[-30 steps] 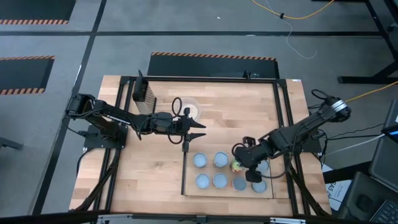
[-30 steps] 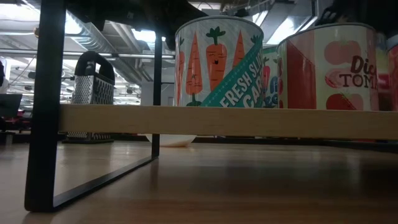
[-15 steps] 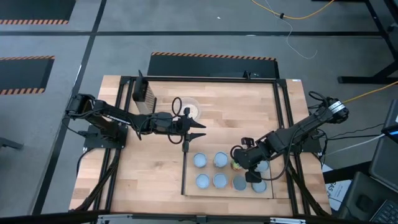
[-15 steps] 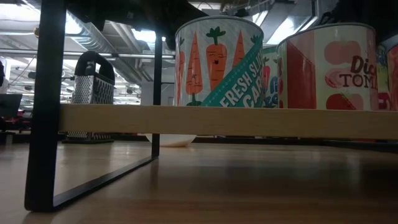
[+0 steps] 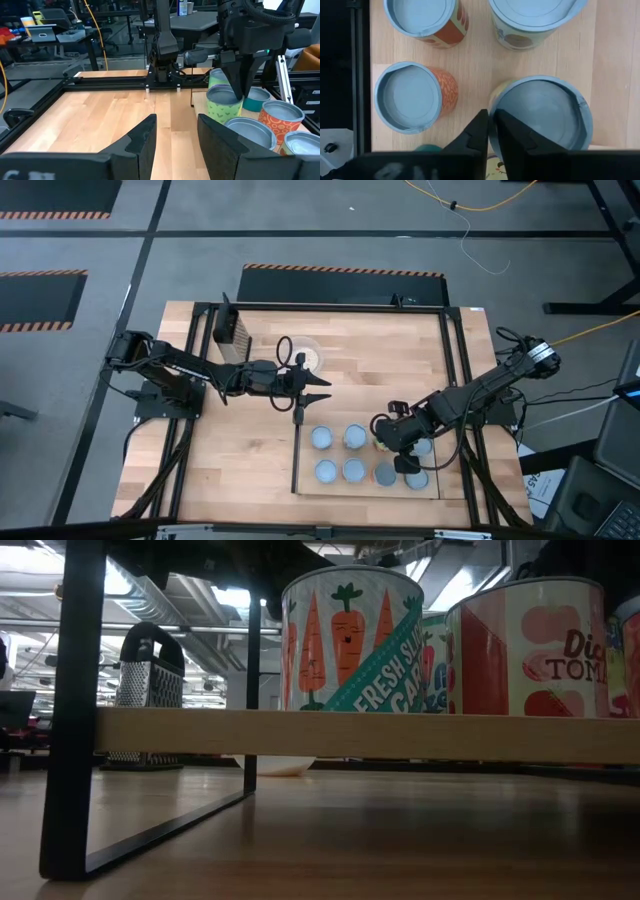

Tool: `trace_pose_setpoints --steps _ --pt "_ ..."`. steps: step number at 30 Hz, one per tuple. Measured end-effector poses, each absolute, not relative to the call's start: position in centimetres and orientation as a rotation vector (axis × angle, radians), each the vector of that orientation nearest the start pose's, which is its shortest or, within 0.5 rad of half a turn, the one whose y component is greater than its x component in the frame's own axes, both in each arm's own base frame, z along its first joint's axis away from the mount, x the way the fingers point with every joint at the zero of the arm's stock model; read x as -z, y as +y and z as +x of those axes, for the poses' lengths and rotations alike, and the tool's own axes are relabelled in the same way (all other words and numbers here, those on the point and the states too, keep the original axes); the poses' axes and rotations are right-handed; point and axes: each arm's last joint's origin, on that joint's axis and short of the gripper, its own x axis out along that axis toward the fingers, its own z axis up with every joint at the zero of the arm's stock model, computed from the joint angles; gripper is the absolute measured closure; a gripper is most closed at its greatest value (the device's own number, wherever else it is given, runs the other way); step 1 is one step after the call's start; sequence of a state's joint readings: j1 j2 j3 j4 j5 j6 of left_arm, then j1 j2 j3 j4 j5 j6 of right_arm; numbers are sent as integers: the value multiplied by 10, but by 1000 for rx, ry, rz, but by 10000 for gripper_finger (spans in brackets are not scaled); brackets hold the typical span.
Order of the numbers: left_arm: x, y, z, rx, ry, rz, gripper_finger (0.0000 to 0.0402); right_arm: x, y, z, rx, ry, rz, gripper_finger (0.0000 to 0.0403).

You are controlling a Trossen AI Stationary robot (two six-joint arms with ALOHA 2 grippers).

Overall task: Pick and place cans onto a shelf
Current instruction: Put the canned spaghetti sauce can on the shelf

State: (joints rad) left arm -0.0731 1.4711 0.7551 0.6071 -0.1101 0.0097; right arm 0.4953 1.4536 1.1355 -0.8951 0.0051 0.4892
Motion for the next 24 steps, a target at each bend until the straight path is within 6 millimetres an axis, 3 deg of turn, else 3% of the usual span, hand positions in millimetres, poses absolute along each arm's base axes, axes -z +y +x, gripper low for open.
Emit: trace_pose_setpoints --steps 24 --pt "-240 -20 313 -36 109 20 266 -256 131 242 -130 1246 122 354"
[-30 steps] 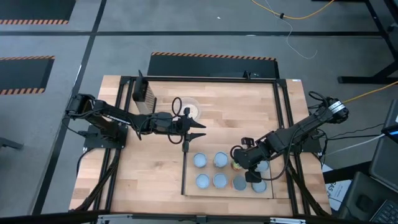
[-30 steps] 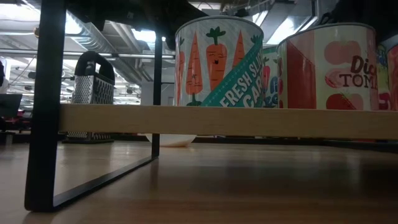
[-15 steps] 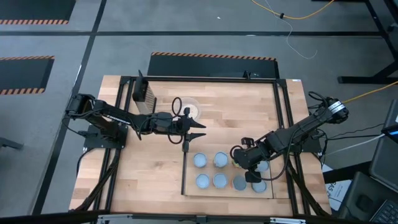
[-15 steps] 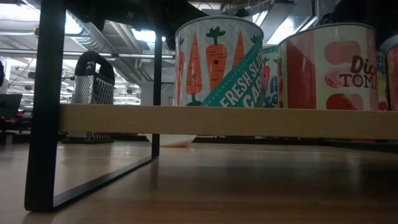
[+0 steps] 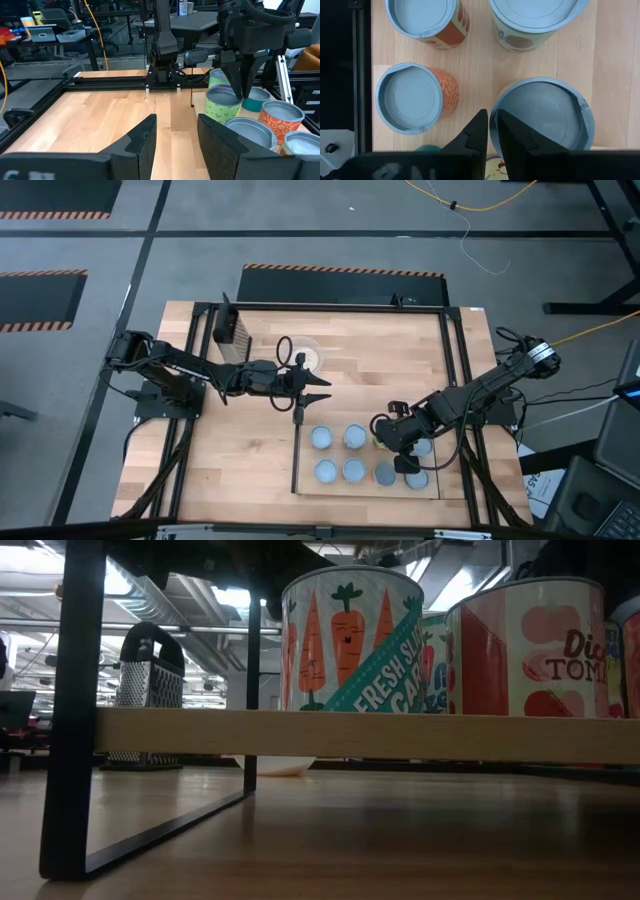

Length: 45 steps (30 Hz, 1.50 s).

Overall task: Pick and place cans onto a shelf
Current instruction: Put the canned spaghetti sauce can on the shelf, then return to Home Position

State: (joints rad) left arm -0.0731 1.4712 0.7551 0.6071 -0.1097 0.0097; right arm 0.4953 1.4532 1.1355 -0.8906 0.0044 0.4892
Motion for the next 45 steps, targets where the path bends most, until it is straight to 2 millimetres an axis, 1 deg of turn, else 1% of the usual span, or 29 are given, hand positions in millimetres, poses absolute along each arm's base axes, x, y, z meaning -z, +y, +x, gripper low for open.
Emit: trace_pose_setpoints --steps 9,13,18,21,24,27,30,33,37,41,43,45 --pt "-240 -20 313 -36 109 20 266 -257 130 241 -133 1239 126 354" --pt "-240 -20 313 -36 108 20 266 -265 131 243 -141 1220 130 354" --pt "-240 -20 313 -36 109 20 266 -284 133 248 -204 1156 81 354" --pt "-240 -20 313 -36 108 20 266 -300 132 251 -236 1112 55 354" --pt "-240 -20 313 -36 108 20 266 -320 129 256 -263 1053 33 354" --pt "-240 -20 313 -36 108 20 266 -344 125 255 -283 1023 -5 354" --pt "-241 -20 313 -36 103 19 266 -366 119 251 -295 1004 -50 354" --pt "-246 -20 312 -36 74 20 266 -388 113 244 -261 939 -122 354" --pt "-254 -19 308 -36 42 63 266 -406 104 232 -208 828 -234 354" --pt "-269 -19 299 -42 -3 105 266 -413 94 215 -172 756 -284 354" --pt "-279 -18 293 -47 -39 127 266 -413 91 208 -162 728 -283 354" --pt "-290 -17 283 -48 -50 147 266 -409 87 201 -161 707 -273 354"
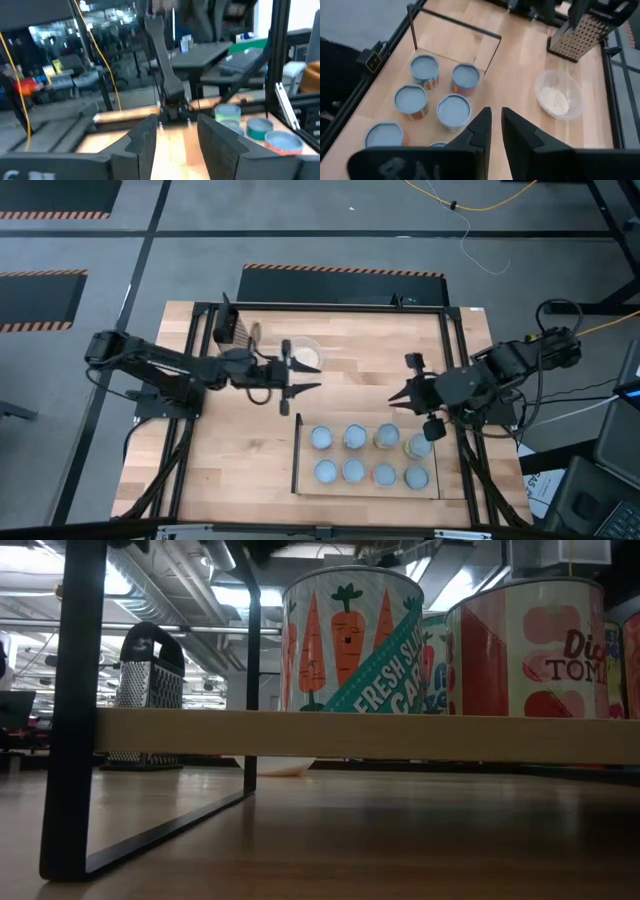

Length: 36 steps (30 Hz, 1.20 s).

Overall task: Pick and place cans onto a shelf
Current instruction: Return to Home Position

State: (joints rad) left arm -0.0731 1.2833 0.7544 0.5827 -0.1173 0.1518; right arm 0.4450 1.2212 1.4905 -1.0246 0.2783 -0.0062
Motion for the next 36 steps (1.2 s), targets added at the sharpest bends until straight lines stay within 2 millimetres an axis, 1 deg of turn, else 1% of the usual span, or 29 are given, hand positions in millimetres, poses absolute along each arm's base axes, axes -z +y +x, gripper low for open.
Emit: trace_pose_setpoints --steps 2,7,11,16,19,22,24,27,32,36 --pt "-303 -16 271 -51 -76 162 266 -403 84 195 -160 677 -263 354" --pt "-328 -14 232 -49 -63 164 266 -375 76 178 -152 645 -222 354" --pt "-340 -15 197 -32 -39 165 266 -350 71 167 -154 562 -187 354" --pt "-350 -16 159 -25 -30 171 266 -325 63 151 -142 484 -110 354" --pt "-350 -16 137 -3 -8 185 266 -313 57 139 -136 451 -57 354" --pt "-350 -15 120 13 5 187 266 -305 52 128 -131 417 -8 354" --pt "-347 -15 113 25 8 188 266 -301 48 121 -132 388 16 354" --pt "-333 -15 107 36 9 188 266 -298 44 112 -136 330 41 354" --pt "-294 -16 106 38 -10 186 266 -292 39 101 -144 229 18 354" --pt "-264 -14 105 -18 -52 177 266 -285 34 93 -132 170 14 354"
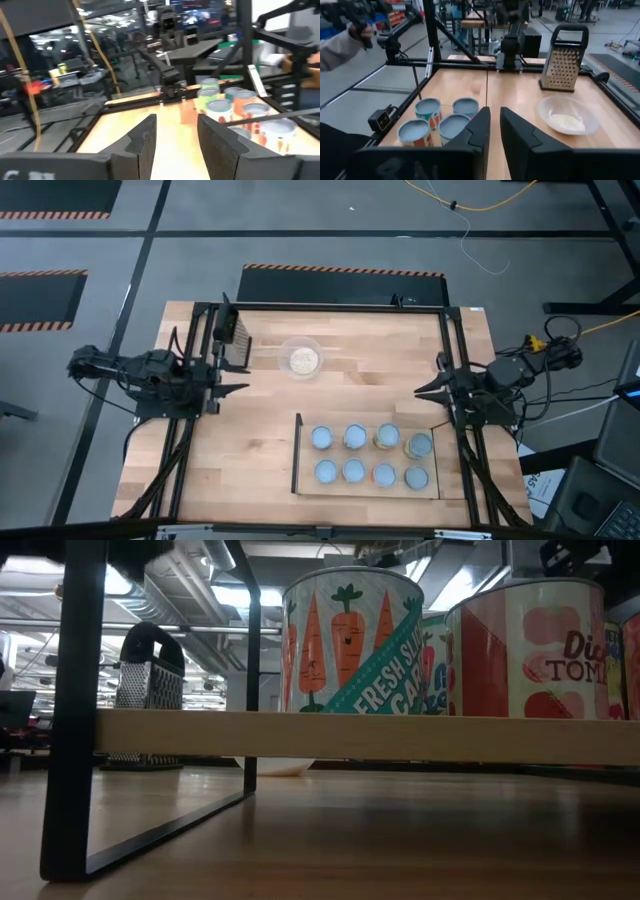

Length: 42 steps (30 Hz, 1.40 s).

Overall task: Pick and place cans onto a shelf
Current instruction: Return to Home Position

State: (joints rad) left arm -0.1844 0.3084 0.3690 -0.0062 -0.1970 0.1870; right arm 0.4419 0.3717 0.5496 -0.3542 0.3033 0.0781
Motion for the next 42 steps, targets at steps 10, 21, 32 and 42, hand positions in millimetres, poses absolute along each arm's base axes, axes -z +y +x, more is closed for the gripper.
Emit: trace_pose_setpoints --steps 10,21,32,42 --pt "-221 -9 92 -95 -97 135 266 -264 27 78 -135 40 28 354" --pt "-186 -9 93 -101 -121 111 266 -231 25 77 -81 -62 40 354" --pt "-178 -7 96 -134 -119 112 266 -208 26 80 -73 -79 52 354" --pt "-174 2 96 -215 -79 118 266 -187 29 86 -77 -53 54 354"
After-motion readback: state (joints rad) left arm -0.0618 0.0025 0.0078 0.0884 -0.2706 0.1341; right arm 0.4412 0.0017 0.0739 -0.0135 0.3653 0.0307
